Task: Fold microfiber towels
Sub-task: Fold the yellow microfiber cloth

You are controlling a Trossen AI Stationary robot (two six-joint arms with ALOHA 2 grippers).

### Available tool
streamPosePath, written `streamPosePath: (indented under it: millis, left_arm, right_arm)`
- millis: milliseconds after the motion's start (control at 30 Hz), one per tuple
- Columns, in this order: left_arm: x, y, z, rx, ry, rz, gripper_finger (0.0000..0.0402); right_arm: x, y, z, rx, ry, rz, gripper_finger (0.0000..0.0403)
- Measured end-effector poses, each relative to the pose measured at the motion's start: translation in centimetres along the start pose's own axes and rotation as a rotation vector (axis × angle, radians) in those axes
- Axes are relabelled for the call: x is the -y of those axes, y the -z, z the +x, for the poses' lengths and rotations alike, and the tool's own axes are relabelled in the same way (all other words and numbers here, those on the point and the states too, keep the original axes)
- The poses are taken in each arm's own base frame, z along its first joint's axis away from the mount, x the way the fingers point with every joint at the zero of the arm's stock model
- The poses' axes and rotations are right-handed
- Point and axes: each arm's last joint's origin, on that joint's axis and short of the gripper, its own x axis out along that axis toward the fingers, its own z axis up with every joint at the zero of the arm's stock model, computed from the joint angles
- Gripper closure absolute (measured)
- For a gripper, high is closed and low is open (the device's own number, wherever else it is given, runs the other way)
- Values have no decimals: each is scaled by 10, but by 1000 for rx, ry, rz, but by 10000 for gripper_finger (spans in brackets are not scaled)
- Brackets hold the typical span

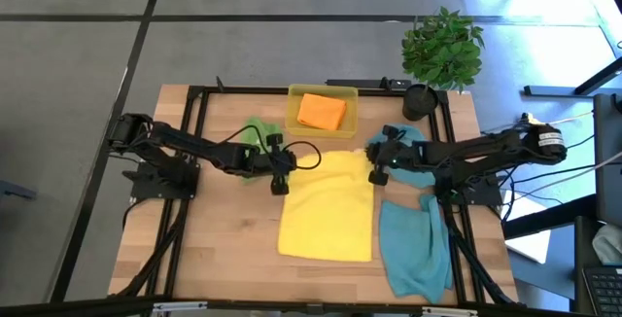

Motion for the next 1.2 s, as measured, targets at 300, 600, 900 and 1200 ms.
streamPosePath:
  millis: [300, 600, 900, 1200]
  left_arm:
    - [-10, -2, -2, 4, -143, 58, 402]
    - [-23, -14, -38, 124, -175, 38, 402]
    - [-3, -15, -53, 146, -164, 205, 401]
    - [-20, -14, -50, 113, -217, 240, 402]
  right_arm:
    - [13, -25, -23, 8, 70, 77, 401]
    - [11, -43, -46, 54, 86, 96, 402]
    - [-4, -46, -59, 86, 82, 64, 403]
    - [6, -46, -62, 98, 142, 96, 403]
